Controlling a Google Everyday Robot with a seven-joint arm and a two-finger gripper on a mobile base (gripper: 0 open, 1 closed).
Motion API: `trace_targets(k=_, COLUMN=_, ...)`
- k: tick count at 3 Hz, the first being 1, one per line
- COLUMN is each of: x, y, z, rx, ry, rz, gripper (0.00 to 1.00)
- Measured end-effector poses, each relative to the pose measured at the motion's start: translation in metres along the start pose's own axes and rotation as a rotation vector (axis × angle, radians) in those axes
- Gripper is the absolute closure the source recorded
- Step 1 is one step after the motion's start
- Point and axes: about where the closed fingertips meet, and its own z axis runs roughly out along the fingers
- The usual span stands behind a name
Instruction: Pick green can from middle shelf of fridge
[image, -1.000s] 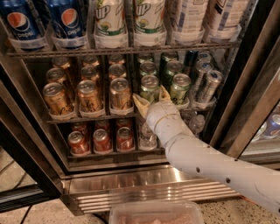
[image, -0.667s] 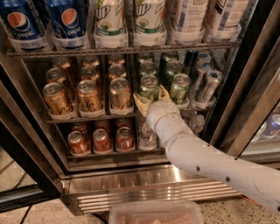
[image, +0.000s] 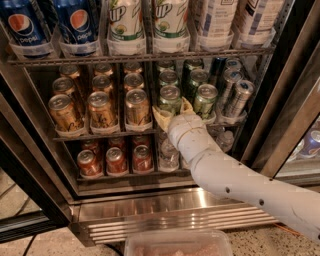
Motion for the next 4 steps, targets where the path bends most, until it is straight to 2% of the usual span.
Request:
trace_targets(k=3, x=-0.02, y=0.008, z=-0.003, rx=-0.048, ry=-0.027, rz=0.058, gripper=1.0)
trace_targets(k=4, x=-0.021, y=0.009, z=-0.005, rx=-0.054, ry=-0.027, rz=0.06, gripper=1.0)
